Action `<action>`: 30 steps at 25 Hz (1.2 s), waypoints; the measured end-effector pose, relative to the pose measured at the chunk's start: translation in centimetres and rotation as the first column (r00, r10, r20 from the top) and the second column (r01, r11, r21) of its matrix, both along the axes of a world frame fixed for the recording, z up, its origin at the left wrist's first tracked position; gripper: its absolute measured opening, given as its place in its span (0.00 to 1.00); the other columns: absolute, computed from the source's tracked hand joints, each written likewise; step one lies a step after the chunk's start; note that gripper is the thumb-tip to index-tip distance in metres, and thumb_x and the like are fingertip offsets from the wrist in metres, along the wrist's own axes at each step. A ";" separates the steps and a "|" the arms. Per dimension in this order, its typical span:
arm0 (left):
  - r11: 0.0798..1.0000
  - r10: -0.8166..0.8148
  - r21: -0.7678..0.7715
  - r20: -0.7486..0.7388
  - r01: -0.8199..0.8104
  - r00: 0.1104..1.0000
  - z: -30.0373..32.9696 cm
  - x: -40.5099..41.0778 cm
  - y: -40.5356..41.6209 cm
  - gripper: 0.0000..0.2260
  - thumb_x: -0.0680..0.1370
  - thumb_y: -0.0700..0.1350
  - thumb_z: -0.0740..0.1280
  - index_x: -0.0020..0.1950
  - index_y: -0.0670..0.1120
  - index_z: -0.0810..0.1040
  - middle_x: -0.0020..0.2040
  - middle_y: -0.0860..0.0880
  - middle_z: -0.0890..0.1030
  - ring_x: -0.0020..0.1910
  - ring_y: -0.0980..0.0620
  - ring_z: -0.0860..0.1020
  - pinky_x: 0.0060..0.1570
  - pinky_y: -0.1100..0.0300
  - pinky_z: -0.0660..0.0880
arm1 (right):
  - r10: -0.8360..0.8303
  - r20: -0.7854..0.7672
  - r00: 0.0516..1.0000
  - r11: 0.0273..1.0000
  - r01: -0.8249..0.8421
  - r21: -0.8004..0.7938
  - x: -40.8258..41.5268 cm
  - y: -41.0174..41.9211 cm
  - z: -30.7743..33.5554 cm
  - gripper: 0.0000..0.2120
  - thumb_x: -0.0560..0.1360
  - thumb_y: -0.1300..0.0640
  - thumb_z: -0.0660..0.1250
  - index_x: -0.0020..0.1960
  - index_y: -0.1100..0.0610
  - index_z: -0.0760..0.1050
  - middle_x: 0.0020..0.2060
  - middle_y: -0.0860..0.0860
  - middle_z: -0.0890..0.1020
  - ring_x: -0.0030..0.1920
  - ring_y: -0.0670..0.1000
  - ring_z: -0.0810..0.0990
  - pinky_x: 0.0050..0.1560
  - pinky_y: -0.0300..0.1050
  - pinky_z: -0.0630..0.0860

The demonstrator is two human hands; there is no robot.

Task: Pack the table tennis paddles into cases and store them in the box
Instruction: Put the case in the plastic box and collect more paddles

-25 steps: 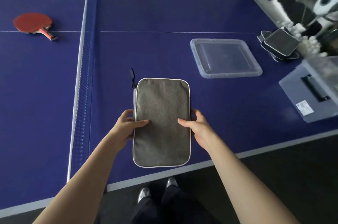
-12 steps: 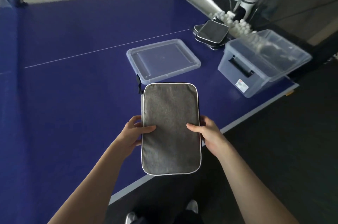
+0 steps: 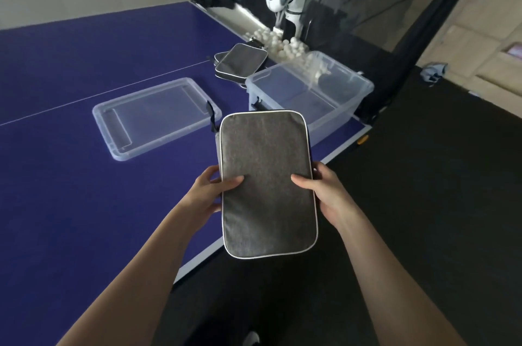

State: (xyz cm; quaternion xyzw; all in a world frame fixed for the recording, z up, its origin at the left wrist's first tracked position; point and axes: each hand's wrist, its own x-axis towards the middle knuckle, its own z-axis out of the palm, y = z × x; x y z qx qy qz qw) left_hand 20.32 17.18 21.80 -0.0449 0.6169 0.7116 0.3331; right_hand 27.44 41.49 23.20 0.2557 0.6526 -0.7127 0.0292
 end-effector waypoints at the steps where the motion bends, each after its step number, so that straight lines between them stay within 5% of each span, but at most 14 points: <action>1: 1.000 -0.014 -0.001 -0.014 0.014 1.000 0.3 -0.4 1.1 0.32 0.63 0.50 0.78 0.65 0.48 0.71 0.55 0.47 0.79 0.27 0.60 0.78 0.35 0.59 0.79 | -0.001 -0.004 1.000 1.000 0.001 0.001 -0.4 1.0 0.3 0.23 0.69 0.60 0.74 0.63 0.56 0.73 0.55 0.52 0.81 0.54 0.53 0.81 0.52 0.50 0.78; 6: 0.996 0.086 0.035 -0.056 -0.085 0.995 0.8 -4.3 6.7 0.27 0.63 0.47 0.78 0.60 0.51 0.76 0.55 0.48 0.83 0.50 0.48 0.83 0.49 0.50 0.80 | 0.023 -0.072 0.997 0.999 -0.022 0.026 -3.9 6.3 1.3 0.24 0.67 0.56 0.77 0.60 0.53 0.75 0.55 0.51 0.82 0.55 0.52 0.81 0.53 0.49 0.78; 11: 0.952 0.234 0.212 -0.038 -0.221 0.972 0.9 -10.2 11.9 0.25 0.63 0.44 0.77 0.59 0.49 0.78 0.52 0.46 0.85 0.47 0.48 0.85 0.39 0.56 0.81 | 0.003 -0.142 0.990 0.994 0.013 0.112 -9.2 11.4 1.9 0.28 0.61 0.44 0.79 0.58 0.44 0.74 0.57 0.48 0.80 0.59 0.49 0.78 0.56 0.48 0.76; 14: 0.898 0.334 0.296 0.021 -0.325 0.942 1.0 -14.9 15.4 0.29 0.65 0.45 0.76 0.65 0.45 0.74 0.59 0.43 0.82 0.57 0.43 0.81 0.55 0.45 0.79 | -0.088 -0.164 0.983 0.996 0.091 0.007 -12.7 14.0 1.9 0.40 0.55 0.37 0.79 0.64 0.45 0.72 0.62 0.49 0.78 0.62 0.50 0.77 0.64 0.54 0.73; 16: 0.855 0.372 0.360 0.075 -0.373 0.925 1.2 -17.5 17.8 0.30 0.68 0.45 0.74 0.68 0.42 0.70 0.63 0.40 0.79 0.62 0.39 0.77 0.58 0.42 0.76 | -0.105 -0.202 0.974 0.985 0.075 -0.152 -15.0 14.7 1.9 0.39 0.58 0.40 0.79 0.66 0.46 0.70 0.62 0.49 0.78 0.61 0.51 0.78 0.62 0.55 0.75; 20: 0.787 0.429 0.421 0.152 -0.451 0.890 1.7 -20.3 22.2 0.29 0.70 0.44 0.73 0.68 0.42 0.68 0.65 0.41 0.78 0.61 0.41 0.78 0.59 0.42 0.76 | -0.208 -0.208 0.956 0.933 0.130 -0.336 -19.9 15.0 2.2 0.36 0.62 0.47 0.79 0.67 0.43 0.68 0.61 0.48 0.78 0.60 0.52 0.79 0.51 0.53 0.81; 26: 0.824 0.399 0.389 0.115 -0.411 0.909 1.2 -21.7 25.9 0.21 0.67 0.45 0.75 0.57 0.49 0.75 0.55 0.48 0.83 0.52 0.49 0.83 0.48 0.53 0.80 | -0.290 -0.161 0.943 0.905 0.216 -0.367 -24.1 20.2 2.2 0.30 0.63 0.51 0.76 0.64 0.45 0.74 0.59 0.51 0.80 0.57 0.56 0.80 0.43 0.54 0.81; 30: 0.817 0.448 0.387 0.039 -0.426 0.893 0.9 -23.7 25.9 0.15 0.72 0.54 0.70 0.55 0.51 0.74 0.52 0.47 0.78 0.51 0.49 0.77 0.52 0.54 0.80 | -0.245 -0.130 0.961 0.917 0.186 -0.352 -27.2 26.7 2.3 0.27 0.64 0.49 0.74 0.62 0.48 0.76 0.52 0.50 0.85 0.52 0.56 0.83 0.40 0.50 0.81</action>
